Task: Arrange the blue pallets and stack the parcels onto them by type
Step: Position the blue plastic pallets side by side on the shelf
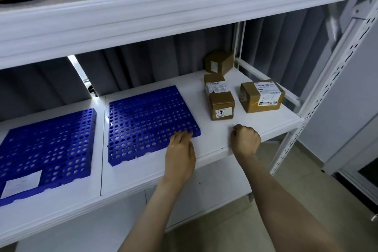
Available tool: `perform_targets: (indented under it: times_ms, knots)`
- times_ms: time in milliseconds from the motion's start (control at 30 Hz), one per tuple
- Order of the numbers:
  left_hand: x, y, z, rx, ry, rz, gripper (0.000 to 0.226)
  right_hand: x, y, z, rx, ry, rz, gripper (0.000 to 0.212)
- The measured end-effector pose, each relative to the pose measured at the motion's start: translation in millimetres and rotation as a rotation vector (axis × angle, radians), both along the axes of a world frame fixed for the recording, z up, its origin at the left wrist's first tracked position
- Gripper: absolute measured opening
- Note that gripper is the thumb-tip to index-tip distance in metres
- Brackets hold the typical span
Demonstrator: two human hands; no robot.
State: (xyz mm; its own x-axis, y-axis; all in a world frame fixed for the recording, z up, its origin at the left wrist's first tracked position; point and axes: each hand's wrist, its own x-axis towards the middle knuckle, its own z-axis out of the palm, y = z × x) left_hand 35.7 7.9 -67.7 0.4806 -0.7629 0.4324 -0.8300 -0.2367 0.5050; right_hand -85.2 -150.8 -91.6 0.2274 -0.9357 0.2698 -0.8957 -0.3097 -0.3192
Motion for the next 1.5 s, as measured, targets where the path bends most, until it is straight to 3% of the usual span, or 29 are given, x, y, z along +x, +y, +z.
perform_targets:
  times_ms: [133, 233, 300, 433, 533, 633, 833, 1000, 1167, 1333, 1500]
  knots:
    - [-5, 1, 12, -0.013, 0.487, -0.011, 0.019, 12, 33, -2, -0.124, -0.305, 0.156, 0.004]
    - [-6, -1, 14, -0.022, 0.822, -0.070, 0.029, 34, 67, -4, -0.200, -0.407, 0.340, 0.016]
    - [-4, 1, 15, -0.074, 0.905, -0.028, 0.031, 47, 86, -5, -0.242, -0.463, 0.435, 0.019]
    - [15, 17, 15, -0.164, 0.773, 0.103, 0.029, 66, 106, -3, -0.255, -0.569, 0.605, 0.020]
    - [37, 33, 12, -0.214, 0.780, 0.168, 0.027, 77, 114, -1, -0.055, -0.600, 0.715, 0.027]
    - [54, 46, 14, -0.272, 0.891, 0.182, 0.021, 86, 117, 5, 0.198, -0.695, 0.701, 0.024]
    - [82, 65, 15, -0.219, 0.863, 0.155, 0.012, 111, 125, 25, 0.353, -0.818, 0.650, 0.027]
    - [96, 65, 9, -0.191, 0.762, 0.232, 0.008, 131, 119, 26, 0.336, -0.836, 0.537, 0.026]
    - [106, 53, 6, -0.136, 0.582, 0.364, 0.012, 146, 110, 25, 0.290, -0.728, 0.530, 0.027]
    - [114, 44, -1, 0.046, 0.420, 0.447, 0.015, 155, 100, 21, 0.268, -0.631, 0.545, 0.026]
    - [117, 41, -13, 0.075, 0.373, 0.467, 0.020, 156, 95, 12, 0.229, -0.588, 0.568, 0.026]
